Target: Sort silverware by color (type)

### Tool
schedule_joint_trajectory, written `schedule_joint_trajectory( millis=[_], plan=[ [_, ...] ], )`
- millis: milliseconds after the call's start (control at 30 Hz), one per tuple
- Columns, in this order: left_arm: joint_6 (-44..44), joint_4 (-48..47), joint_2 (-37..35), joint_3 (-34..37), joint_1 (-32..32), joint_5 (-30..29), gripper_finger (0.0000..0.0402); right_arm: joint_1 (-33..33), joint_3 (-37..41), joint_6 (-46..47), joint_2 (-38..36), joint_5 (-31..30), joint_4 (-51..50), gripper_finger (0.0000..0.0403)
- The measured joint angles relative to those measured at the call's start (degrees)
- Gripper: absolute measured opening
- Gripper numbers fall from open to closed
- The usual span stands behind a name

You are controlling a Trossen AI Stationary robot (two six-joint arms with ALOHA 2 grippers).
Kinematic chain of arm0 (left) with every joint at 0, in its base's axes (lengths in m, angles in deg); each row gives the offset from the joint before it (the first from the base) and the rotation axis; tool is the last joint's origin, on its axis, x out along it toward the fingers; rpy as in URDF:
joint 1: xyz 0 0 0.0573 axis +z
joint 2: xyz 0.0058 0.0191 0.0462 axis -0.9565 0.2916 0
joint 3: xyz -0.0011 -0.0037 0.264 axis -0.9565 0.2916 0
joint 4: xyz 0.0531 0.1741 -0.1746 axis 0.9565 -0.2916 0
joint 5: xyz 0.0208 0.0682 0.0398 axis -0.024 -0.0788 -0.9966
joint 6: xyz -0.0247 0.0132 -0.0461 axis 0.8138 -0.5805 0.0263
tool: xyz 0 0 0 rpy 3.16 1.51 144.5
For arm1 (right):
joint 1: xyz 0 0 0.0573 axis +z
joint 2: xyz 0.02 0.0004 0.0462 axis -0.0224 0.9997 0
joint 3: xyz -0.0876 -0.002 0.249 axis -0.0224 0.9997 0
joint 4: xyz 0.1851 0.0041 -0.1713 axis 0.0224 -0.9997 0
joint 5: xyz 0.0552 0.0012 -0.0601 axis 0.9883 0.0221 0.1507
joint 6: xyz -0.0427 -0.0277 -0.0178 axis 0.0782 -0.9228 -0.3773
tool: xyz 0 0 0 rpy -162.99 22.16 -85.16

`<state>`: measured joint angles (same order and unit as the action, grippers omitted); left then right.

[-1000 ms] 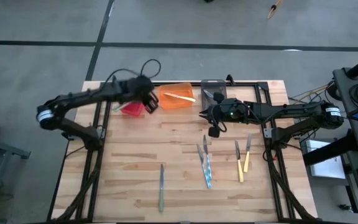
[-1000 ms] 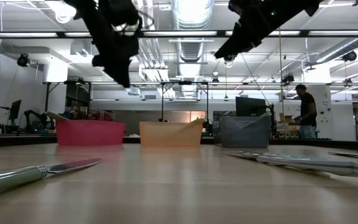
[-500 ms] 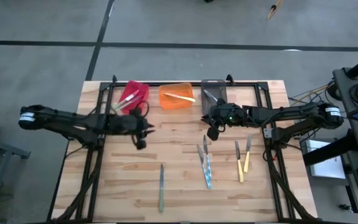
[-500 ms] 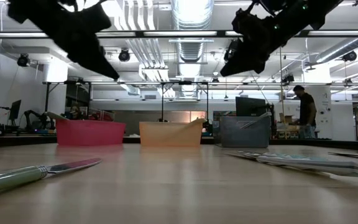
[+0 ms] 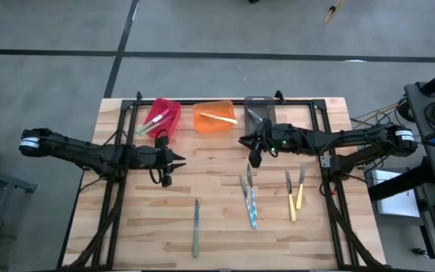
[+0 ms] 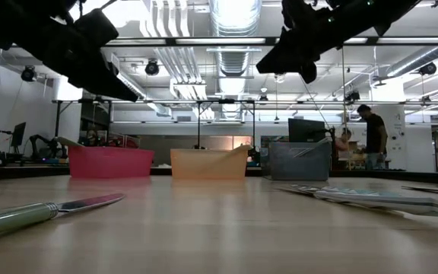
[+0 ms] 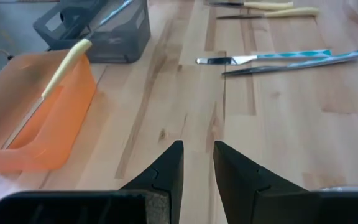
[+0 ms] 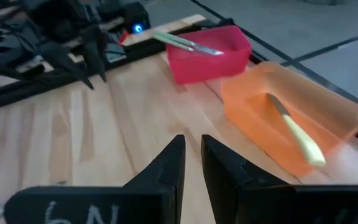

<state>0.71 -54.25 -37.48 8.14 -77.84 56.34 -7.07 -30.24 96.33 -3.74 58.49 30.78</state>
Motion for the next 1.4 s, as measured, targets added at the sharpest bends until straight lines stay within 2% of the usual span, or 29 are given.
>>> schedule_joint_trajectory(
  millis=[500,733,867,1033,1400],
  plan=[
    [-9.2,7.4,0.8,0.0,0.0,0.0,0.0071,9.5,-0.1,2.9,1.5,0.0,8.7,0.0043],
    [-12.2,9.8,0.9,0.0,0.0,0.1,0.0071,12.7,-2.2,4.6,5.7,0.0,11.6,0.0043],
    [-12.5,10.1,1.0,0.0,0.0,0.1,0.0071,13.8,-5.1,5.6,8.7,0.0,10.0,0.0043],
    [-11.8,9.9,1.3,0.4,0.0,0.1,0.0071,15.7,-9.9,7.3,12.9,0.1,2.8,0.0043],
    [-8.9,10.0,1.4,0.5,0.0,0.9,0.0071,16.4,-30.4,17.2,23.2,0.1,-31.6,0.0043]
  ],
)
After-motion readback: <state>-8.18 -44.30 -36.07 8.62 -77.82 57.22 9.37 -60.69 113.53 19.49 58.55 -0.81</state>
